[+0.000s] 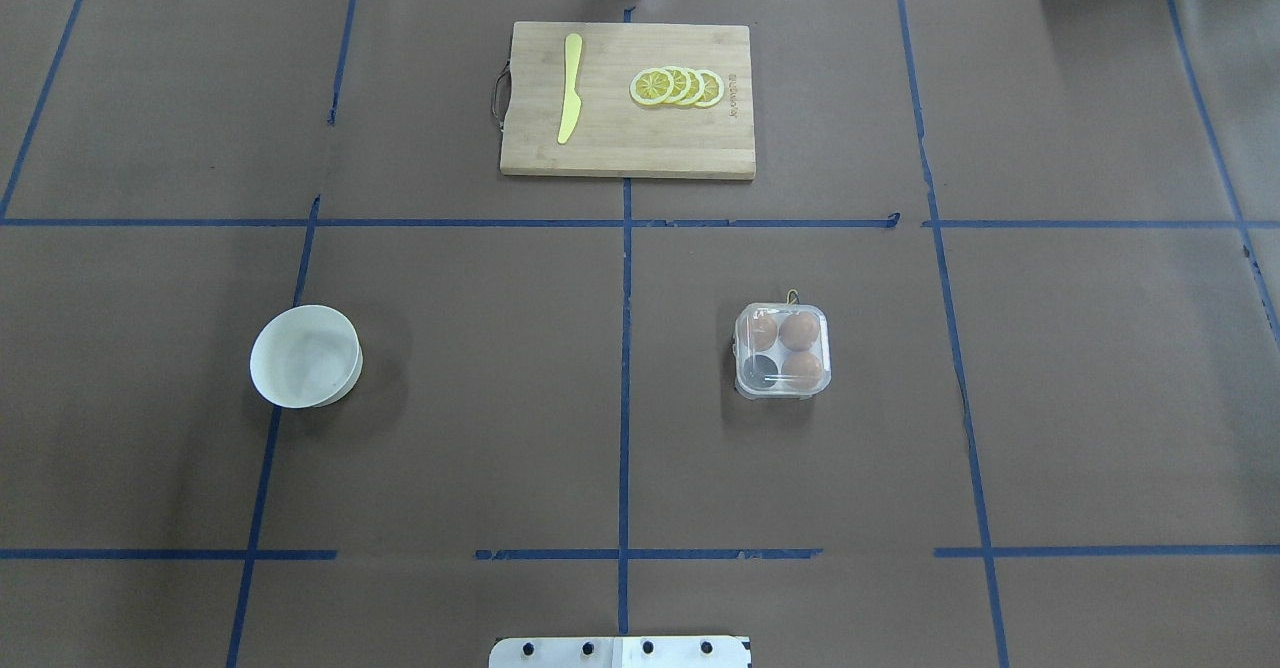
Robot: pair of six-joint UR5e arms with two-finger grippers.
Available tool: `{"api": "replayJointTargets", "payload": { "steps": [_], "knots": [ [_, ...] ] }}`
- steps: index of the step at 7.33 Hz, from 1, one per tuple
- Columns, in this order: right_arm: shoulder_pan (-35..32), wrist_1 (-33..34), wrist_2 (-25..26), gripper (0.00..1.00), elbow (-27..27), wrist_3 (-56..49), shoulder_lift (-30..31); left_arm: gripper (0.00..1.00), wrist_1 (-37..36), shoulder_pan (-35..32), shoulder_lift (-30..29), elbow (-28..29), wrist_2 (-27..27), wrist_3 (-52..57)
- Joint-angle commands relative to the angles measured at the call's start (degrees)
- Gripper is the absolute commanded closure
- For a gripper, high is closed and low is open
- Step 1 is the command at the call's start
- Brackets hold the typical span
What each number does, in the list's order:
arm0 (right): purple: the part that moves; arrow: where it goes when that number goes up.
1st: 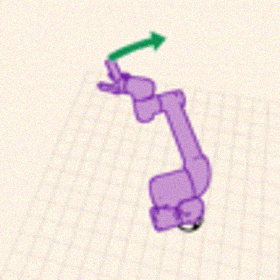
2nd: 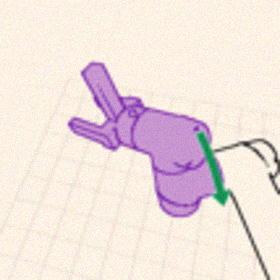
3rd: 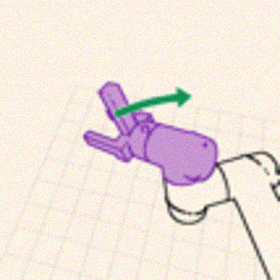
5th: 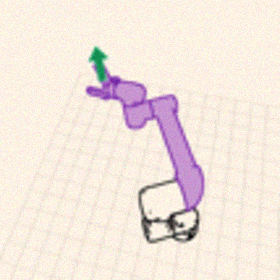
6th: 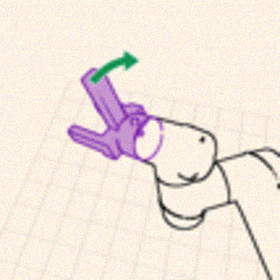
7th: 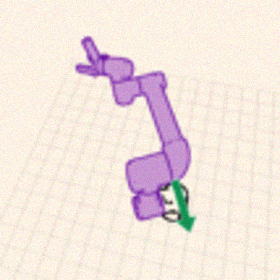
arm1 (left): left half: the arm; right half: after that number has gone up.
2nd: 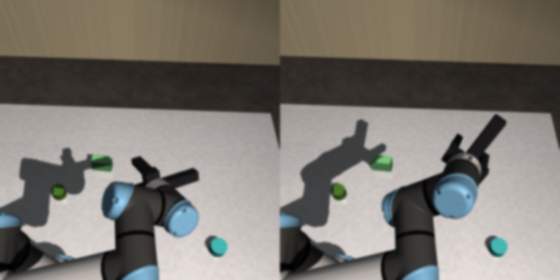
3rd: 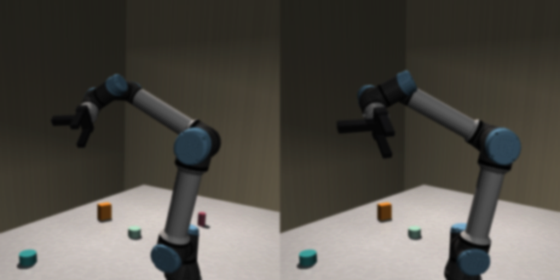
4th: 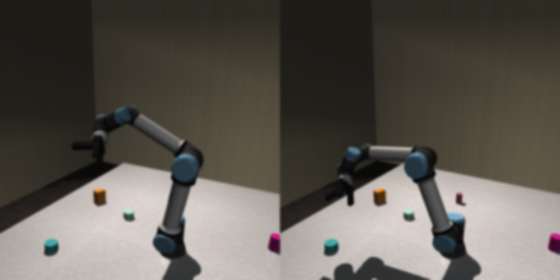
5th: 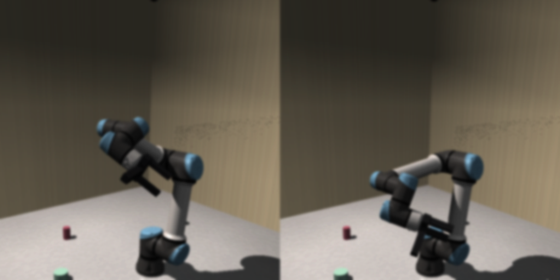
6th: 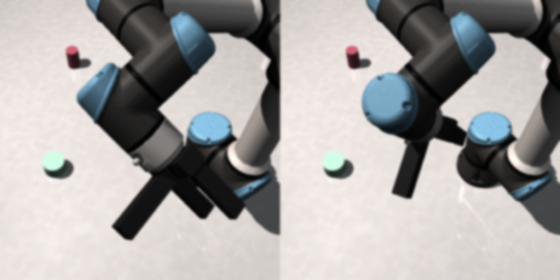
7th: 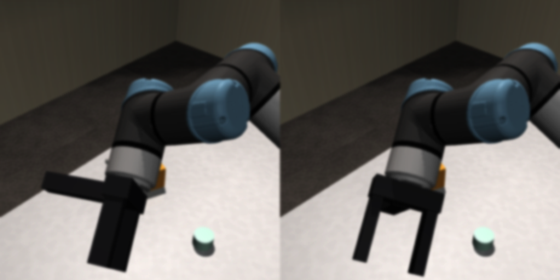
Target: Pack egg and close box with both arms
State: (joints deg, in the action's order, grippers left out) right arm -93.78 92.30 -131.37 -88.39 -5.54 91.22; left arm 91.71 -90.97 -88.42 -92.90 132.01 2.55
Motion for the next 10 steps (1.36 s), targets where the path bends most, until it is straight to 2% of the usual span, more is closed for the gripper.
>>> {"api": "replayJointTargets", "payload": {
  "steps": [1,10],
  "knots": [
    [0.00,0.07,-0.81,0.00,0.06,-0.88,0.01,0.00,0.22,0.00,0.00,0.00,0.00,0.00],
    [0.00,-0.10,-4.42,0.00,1.11,3.42,-0.16,0.00,0.31,0.00,0.09,0.44,0.09,0.00]
  ]
}}
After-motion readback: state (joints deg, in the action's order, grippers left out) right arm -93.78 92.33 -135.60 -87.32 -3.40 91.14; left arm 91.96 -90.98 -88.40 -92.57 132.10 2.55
